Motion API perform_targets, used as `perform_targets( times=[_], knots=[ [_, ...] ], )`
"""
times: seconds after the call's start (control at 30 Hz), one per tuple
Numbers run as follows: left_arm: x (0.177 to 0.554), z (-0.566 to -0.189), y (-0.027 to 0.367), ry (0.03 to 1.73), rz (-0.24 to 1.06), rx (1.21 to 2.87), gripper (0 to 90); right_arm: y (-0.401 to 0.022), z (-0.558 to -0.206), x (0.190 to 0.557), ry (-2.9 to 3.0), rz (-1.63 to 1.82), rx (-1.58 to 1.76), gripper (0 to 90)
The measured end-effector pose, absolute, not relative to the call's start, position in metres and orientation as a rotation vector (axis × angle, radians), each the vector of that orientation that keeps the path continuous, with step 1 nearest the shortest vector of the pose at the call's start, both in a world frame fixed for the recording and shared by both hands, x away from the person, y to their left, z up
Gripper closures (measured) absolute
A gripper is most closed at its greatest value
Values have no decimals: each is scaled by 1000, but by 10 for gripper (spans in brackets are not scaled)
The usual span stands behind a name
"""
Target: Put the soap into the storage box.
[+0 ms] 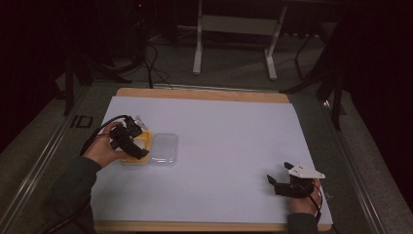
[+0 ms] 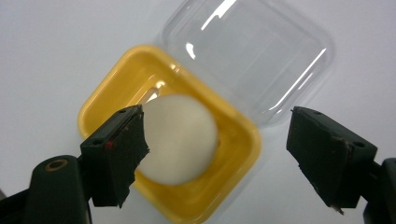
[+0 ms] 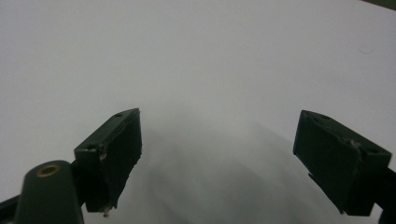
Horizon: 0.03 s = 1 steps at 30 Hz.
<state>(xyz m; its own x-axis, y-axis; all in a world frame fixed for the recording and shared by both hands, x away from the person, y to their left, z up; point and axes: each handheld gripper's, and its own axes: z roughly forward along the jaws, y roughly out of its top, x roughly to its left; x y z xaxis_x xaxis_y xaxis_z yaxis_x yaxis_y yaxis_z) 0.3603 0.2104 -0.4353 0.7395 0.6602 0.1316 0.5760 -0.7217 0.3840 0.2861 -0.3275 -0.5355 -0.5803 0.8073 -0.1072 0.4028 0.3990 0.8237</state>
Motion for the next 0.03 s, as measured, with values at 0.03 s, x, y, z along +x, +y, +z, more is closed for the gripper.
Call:
perform_targets(
  times=[0.03],
  knots=[
    [360, -435, 210, 961, 373, 2623, 203, -327, -536, 286, 2161, 1073, 1031, 154]
  ],
)
